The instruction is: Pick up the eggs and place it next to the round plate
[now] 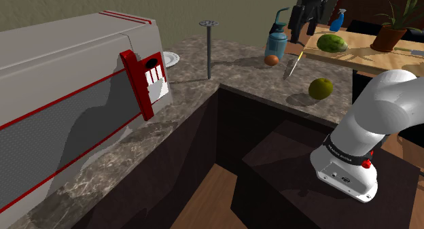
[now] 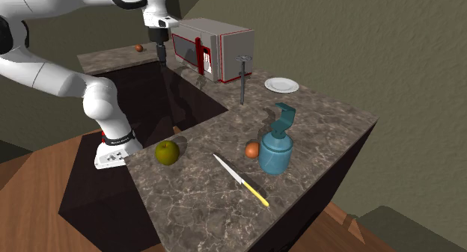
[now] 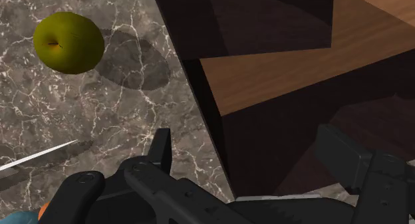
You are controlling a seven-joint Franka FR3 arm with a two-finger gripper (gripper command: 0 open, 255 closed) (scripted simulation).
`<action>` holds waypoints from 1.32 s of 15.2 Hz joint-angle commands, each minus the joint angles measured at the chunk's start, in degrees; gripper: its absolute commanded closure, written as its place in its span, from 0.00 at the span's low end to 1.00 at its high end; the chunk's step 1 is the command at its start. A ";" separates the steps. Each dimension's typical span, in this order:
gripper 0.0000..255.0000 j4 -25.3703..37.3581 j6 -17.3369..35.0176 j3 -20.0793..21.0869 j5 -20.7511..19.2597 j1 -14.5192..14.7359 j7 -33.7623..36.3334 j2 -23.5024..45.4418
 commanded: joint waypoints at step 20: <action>0.00 -12.38 42.42 -19.60 -14.07 -5.81 -17.74 16.44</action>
